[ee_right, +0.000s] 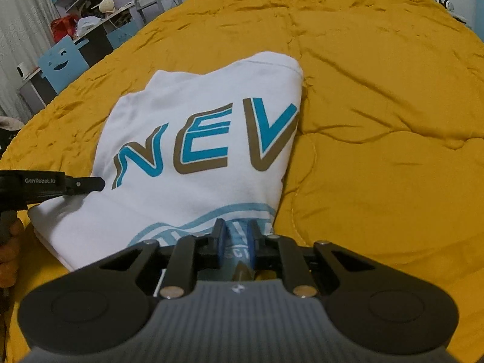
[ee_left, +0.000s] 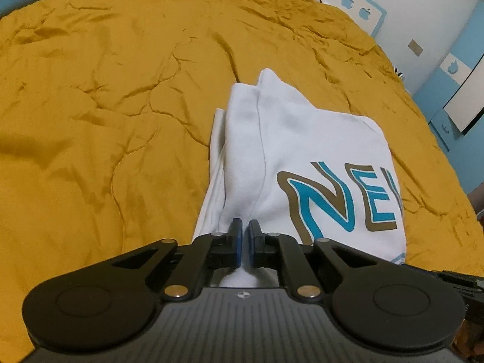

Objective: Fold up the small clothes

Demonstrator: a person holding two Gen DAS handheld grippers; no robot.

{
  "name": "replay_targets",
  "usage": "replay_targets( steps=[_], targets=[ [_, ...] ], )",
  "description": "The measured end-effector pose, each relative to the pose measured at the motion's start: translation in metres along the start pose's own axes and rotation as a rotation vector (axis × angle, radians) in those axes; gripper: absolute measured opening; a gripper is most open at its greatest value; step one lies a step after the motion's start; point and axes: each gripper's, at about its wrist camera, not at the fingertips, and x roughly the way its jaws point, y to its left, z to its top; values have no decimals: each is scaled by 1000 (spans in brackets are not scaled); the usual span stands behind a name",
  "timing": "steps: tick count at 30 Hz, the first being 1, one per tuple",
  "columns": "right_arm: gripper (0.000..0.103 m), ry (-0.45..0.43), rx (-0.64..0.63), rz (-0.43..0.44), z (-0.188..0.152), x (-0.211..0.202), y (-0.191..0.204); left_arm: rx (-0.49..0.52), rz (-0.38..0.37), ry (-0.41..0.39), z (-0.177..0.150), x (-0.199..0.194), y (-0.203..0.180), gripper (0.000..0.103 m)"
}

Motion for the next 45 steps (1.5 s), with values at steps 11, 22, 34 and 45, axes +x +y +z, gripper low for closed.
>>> replay_targets(
  steps=[11, 22, 34, 45],
  targets=[
    [30, -40, 17, 34, 20, -43, -5, 42, -8, -61, 31, -34, -13, 42],
    [57, -82, 183, 78, 55, -35, -38, -200, -162, 5, 81, 15, 35, 74],
    [63, -14, 561, 302, 64, 43, -102, -348, -296, 79, 91, 87, 62, 69],
    [28, -1, 625, 365, 97, 93, -118, -342, -338, 82, 107, 113, 53, 28]
  ],
)
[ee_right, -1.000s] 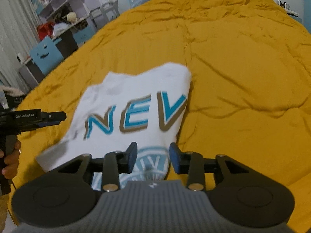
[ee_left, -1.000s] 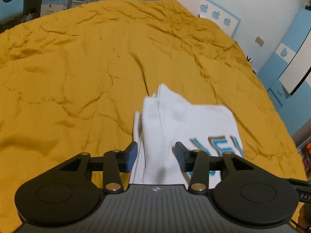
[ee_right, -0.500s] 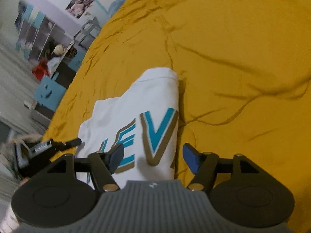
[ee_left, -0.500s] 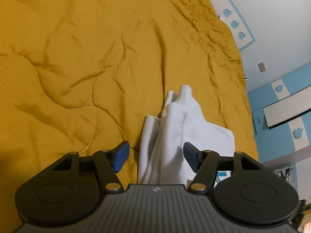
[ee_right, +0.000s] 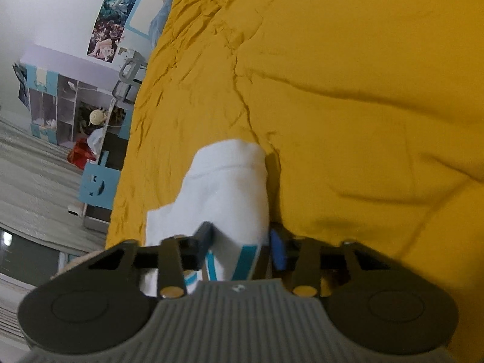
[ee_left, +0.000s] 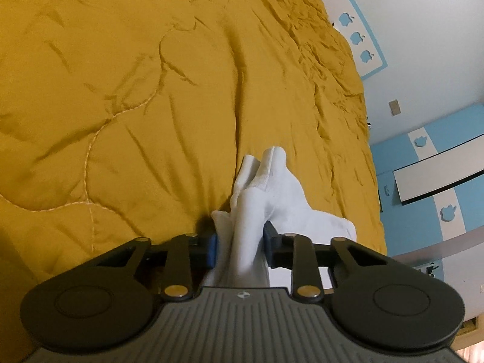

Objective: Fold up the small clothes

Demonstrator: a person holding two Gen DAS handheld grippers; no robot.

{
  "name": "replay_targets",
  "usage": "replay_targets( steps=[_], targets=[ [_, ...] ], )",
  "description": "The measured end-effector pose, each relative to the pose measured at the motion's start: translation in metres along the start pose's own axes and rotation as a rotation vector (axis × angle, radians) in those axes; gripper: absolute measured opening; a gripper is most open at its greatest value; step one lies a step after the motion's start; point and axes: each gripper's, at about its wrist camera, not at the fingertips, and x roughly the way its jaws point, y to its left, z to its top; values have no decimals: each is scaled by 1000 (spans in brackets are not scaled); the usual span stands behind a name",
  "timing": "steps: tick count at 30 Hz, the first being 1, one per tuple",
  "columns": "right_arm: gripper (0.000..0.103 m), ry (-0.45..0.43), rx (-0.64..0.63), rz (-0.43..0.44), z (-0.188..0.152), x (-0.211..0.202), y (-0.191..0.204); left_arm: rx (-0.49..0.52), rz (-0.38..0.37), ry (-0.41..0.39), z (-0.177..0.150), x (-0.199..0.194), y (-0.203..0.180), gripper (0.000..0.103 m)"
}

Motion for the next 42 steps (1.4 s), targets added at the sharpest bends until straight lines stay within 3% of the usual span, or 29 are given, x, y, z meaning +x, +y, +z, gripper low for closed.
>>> replay_targets(
  steps=[2, 4, 12, 18, 23, 31, 36, 39, 42],
  targets=[
    [16, -2, -25, -4, 0, -1, 4, 21, 5, -18, -3, -5, -5, 25],
    [11, -22, -63, 2, -2, -7, 14, 66, 19, -47, -8, -12, -17, 24],
    [8, -134, -257, 31, -18, -69, 80, 351, 88, -241, -49, -79, -96, 22],
    [6, -230, -380, 82, -47, -145, 126, 434, 25, -398, -96, -149, -146, 21],
    [5, -304, -477, 113, -78, -213, 155, 468, -42, -477, -135, -195, -176, 21],
    [5, -443, -572, 116, -121, -333, 174, 561, -155, -523, -187, -231, -234, 21],
    [5, -487, -578, 90, -149, -393, 162, 611, -187, -469, -214, -236, -253, 21],
    [5, -476, -552, 64, -159, -408, 144, 627, -179, -430, -221, -227, -251, 21],
    [5, -422, -485, 30, -156, -395, 118, 625, -127, -369, -223, -206, -239, 21]
  ],
)
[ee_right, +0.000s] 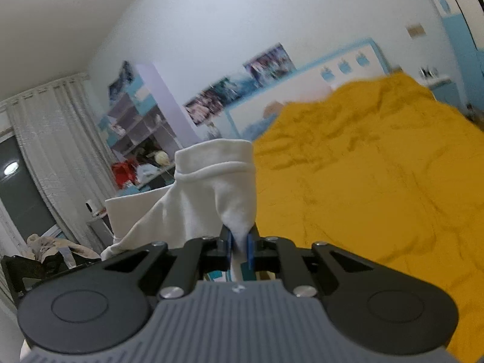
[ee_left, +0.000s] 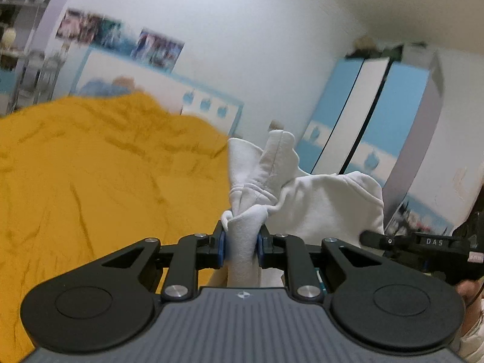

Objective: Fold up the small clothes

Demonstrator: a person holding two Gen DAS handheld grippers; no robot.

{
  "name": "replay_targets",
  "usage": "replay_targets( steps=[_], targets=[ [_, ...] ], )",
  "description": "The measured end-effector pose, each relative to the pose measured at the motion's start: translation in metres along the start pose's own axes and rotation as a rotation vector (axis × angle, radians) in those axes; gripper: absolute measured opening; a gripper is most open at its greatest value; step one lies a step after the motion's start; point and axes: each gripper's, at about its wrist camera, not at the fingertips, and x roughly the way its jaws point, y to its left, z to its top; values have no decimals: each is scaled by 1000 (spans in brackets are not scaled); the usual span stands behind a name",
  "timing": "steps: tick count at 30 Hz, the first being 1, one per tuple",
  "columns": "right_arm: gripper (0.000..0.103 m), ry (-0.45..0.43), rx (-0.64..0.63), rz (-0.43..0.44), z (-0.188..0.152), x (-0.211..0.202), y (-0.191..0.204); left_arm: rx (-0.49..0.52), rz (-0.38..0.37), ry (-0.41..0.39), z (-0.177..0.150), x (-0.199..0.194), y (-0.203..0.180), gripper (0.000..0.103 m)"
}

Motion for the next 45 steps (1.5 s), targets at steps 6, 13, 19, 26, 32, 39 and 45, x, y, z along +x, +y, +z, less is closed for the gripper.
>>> replay_targets(
  steps=[6, 13, 19, 26, 32, 39, 45],
  targets=[
    [5, 98, 83, -25, -22, 53, -36, -18, 65, 119, -19, 42, 37, 21],
    [5, 181, 86, -76, -19, 125, -61, -51, 85, 256, -21, 94, 80, 21],
    [5, 288, 144, -150, -33, 192, -107, -100, 109, 372, -46, 140, 113, 21],
    [16, 345, 154, -255, -50, 233, -143, -155, 197, 443, -66, 166, 148, 26],
    [15, 312, 94, -295, -54, 214, -138, -190, 239, 396, -61, 143, 157, 27],
    [9, 294, -43, -246, -87, 188, -91, -68, 162, 379, -74, 138, 113, 27],
    [0, 350, -45, -330, -115, 201, -113, -2, 245, 484, -101, 160, 117, 19]
  ],
)
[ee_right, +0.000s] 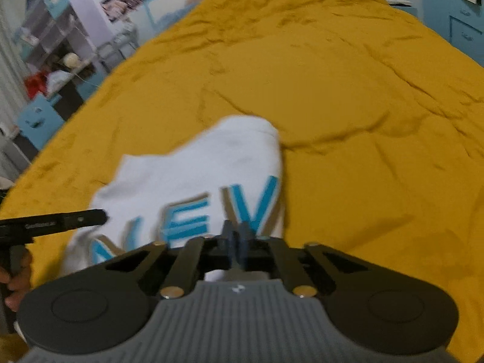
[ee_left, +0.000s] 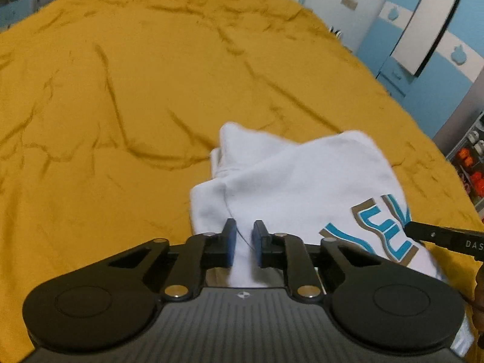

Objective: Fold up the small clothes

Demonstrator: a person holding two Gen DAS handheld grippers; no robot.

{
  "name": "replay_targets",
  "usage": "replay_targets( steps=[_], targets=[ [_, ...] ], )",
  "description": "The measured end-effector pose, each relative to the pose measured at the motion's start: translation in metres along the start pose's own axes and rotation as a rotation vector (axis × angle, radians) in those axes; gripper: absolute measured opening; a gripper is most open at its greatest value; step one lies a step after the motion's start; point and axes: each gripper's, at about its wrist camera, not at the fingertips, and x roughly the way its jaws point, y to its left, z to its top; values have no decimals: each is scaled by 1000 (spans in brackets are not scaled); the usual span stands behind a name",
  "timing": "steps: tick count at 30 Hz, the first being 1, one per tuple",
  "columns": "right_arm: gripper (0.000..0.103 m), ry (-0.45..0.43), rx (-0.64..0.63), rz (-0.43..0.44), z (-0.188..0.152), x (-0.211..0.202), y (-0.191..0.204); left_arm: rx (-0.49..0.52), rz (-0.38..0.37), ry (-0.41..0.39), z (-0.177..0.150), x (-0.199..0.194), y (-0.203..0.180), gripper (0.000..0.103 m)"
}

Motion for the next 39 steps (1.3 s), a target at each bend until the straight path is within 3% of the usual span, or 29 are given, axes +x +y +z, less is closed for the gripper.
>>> replay_targets(
  steps=[6, 16, 18, 19, 21, 33, 39],
  targets=[
    [0, -20, -9, -21, 7, -11, 14, -11, 13, -12, 4, -24, -6, 19],
    [5, -63, -115, 2, -37, -103, 45, 86, -61, -81, -30, -101, -49, 19],
    [12, -59, -144, 1, -50, -116, 53, 108, -69, -74, -42, -112, -58, 19],
    [22, -56, -160, -1, -56, -121, 55, 122, -73, -72, -49, -118, -61, 19],
    [23, -53, -196, -10, -69, -128, 62, 150, -70, -70, -63, -125, -69, 19],
    [20, -20, -318, -117, -143, -108, 73, 165, 34, -10, -127, -108, -68, 19],
    [20, -4, -279, -96, -158, -88, 53, 158, 20, -18, -145, -89, -55, 18]
  ],
)
